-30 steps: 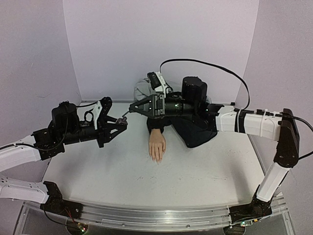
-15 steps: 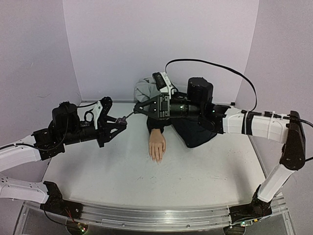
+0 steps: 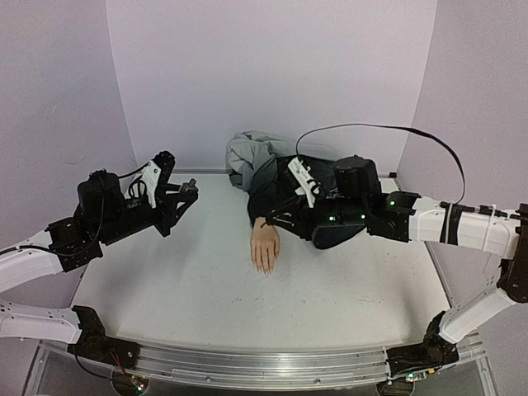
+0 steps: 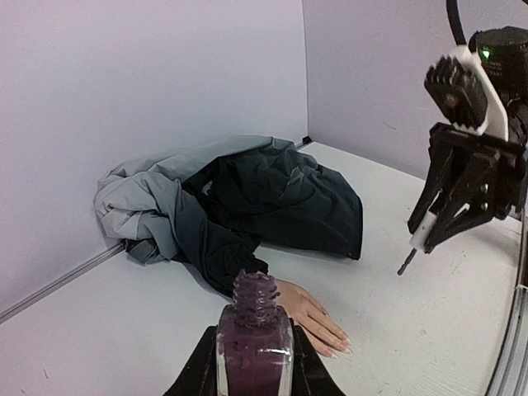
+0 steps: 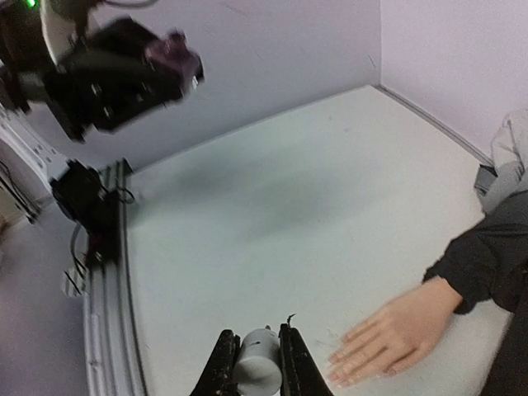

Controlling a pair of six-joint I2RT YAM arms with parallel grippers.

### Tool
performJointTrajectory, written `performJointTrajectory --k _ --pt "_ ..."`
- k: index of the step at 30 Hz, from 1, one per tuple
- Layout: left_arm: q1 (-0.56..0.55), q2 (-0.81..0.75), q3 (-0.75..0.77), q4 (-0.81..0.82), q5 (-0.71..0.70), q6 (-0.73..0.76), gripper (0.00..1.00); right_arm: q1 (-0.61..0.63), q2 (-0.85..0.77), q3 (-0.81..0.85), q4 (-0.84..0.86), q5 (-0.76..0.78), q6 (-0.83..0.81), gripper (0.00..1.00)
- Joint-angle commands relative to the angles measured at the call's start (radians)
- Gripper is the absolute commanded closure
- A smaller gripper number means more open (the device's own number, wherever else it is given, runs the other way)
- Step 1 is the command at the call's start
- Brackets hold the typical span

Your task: Paint the nails

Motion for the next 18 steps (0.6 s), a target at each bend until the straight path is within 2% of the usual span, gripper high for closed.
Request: performJointTrajectory --k 1,4,9,18 --pt "0.001 -0.009 0.030 0.042 -0.091 0.022 1.00 -0.002 0.038 -0.017 -0.085 0.134 -0.283 1.00" --pt "0.004 0.004 0.031 0.042 -0.103 0.023 1.00 -0.003 0.085 -0.032 -0.085 0.176 -0.357 1.00" --pt "0.037 0.047 0.034 0.044 -0.099 0.020 1.00 -0.003 0.140 -0.057 -0.084 0.140 -0.479 1.00" --pt "0.139 0.103 0.049 0.048 0.041 -0.016 1.00 -0.005 0.263 -0.086 -0.023 0.191 -0.531 1.00"
